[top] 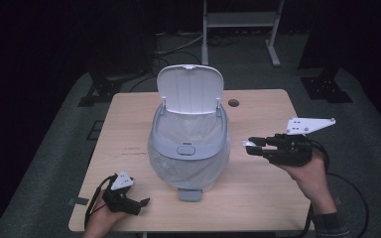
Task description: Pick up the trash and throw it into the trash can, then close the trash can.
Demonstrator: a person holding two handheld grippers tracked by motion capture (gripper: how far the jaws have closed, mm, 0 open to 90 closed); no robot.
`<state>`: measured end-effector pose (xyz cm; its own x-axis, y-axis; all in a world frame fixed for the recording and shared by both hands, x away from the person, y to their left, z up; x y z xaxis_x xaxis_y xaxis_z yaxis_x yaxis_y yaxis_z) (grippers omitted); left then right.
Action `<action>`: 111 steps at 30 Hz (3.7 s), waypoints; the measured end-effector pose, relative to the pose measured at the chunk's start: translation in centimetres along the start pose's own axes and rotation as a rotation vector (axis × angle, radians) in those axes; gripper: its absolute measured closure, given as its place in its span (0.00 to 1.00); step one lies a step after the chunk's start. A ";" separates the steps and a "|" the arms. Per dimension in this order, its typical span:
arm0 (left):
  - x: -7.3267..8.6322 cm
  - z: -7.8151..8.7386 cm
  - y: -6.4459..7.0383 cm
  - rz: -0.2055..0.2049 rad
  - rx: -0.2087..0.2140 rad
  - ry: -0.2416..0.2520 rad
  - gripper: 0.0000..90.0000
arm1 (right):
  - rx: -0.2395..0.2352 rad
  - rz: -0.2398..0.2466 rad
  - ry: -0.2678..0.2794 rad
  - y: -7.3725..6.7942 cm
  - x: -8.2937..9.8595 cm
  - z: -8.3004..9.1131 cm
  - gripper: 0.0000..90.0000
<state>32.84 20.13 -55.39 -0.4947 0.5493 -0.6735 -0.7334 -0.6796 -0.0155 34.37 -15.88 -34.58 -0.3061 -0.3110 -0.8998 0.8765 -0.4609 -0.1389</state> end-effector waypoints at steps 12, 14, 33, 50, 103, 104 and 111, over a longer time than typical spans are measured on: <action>0.0 0.0 0.0 0.000 0.000 0.002 0.00 | -0.026 0.039 0.055 -1.0 -3.7 -0.2 0.73; 0.0 0.0 0.0 0.000 0.000 0.002 0.00 | -0.031 0.048 0.059 -1.2 -4.3 -0.2 0.73; 0.0 0.0 0.0 0.000 0.000 0.002 0.00 | -0.073 0.105 0.090 -2.8 -8.9 -2.5 0.73; 0.0 0.0 0.0 0.000 0.000 0.002 0.00 | -0.096 0.100 0.097 -2.5 -11.9 -5.7 0.72; 0.0 0.0 0.2 -0.008 0.007 0.003 0.00 | 0.010 0.090 0.077 1.0 -12.4 -6.1 1.00; 0.0 0.0 0.2 -0.008 0.007 0.003 0.00 | 0.019 0.088 0.076 1.3 -12.3 -5.8 1.00; 0.0 0.0 0.2 -0.008 0.007 0.003 0.00 | 0.065 0.061 0.115 3.3 -12.5 -4.1 1.00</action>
<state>32.70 20.02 -55.38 -0.4874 0.5533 -0.6755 -0.7408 -0.6715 -0.0154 42.59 -10.10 -25.49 -0.2053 -0.2443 -0.9477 0.8649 -0.4984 -0.0588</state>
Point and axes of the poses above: each handheld gripper's, and its own axes: z roughly backward along the jaws, x roughly out of its underside, y roughly to its right, the point moved 10 cm from there along -z, roughly forward along the jaws, and after that the axes turned 3 degrees about -y, right-handed, at the moved point
